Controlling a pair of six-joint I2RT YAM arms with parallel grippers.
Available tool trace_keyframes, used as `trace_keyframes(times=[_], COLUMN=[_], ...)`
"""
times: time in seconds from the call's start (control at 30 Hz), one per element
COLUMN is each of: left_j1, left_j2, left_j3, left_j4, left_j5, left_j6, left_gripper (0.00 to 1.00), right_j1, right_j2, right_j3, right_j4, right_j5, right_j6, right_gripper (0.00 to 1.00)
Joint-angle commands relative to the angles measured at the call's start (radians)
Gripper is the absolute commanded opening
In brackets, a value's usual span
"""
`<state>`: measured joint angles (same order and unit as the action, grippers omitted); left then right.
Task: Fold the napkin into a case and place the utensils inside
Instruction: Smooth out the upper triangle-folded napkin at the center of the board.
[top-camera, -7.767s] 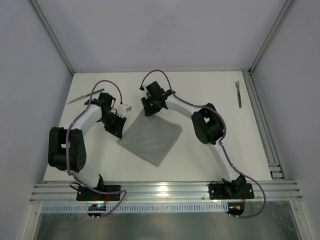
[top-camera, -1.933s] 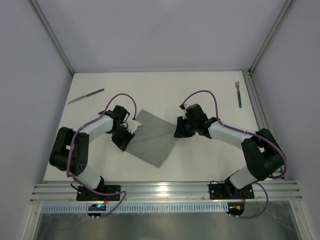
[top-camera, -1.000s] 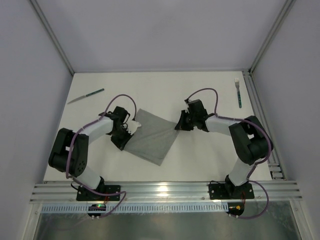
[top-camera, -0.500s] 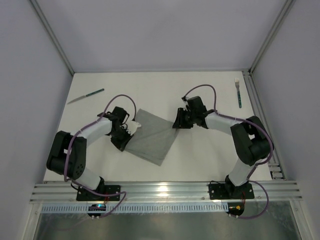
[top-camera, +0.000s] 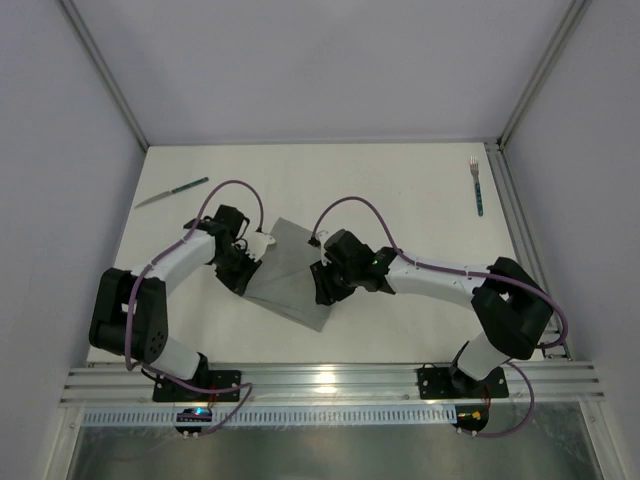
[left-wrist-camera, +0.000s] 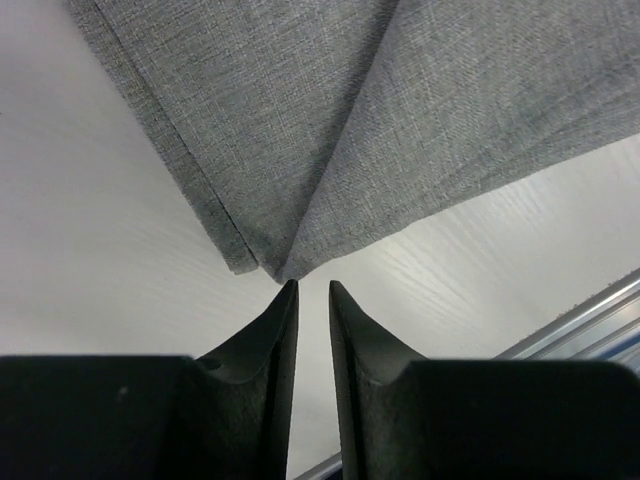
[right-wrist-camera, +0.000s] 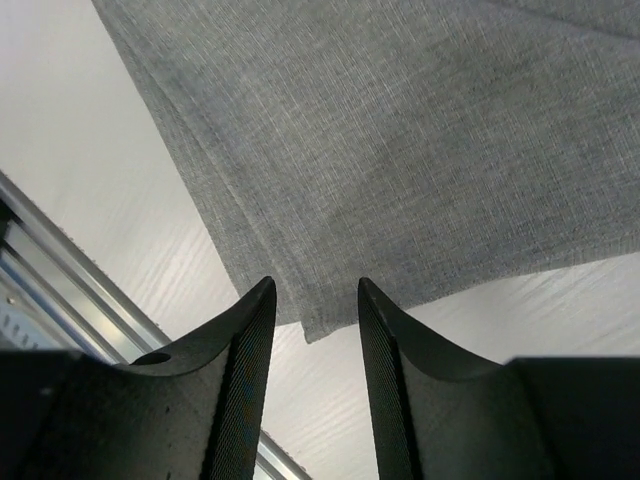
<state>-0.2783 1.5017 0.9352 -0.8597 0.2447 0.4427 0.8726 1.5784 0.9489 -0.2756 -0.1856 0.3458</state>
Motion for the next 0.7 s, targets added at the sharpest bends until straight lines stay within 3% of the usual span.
trace_keyframes(times=[0.0,0.27,0.67], left_j1=[0.005,0.005,0.005], left_j2=[0.037,0.060,0.055], left_j3=[0.028,-0.009,-0.049], left_j4=[0.045,0.065,0.090], left_j5=[-0.058,-0.091,-0.104], left_j6=[-0.030,-0.032,-0.027], left_gripper=[0.22,0.25,0.24], right_j1=[0.032,0.184,0.195], right_j2=[-0.001,-0.011,0.065], right_j3=[-0.021,-0.015,0.024], right_j4=[-0.016,-0.073,-0.117], right_j5=[0.098,0.175,0.293], right_j6=[0.025,-0.034,-0.102], right_gripper=[0.44,0.46,0.43])
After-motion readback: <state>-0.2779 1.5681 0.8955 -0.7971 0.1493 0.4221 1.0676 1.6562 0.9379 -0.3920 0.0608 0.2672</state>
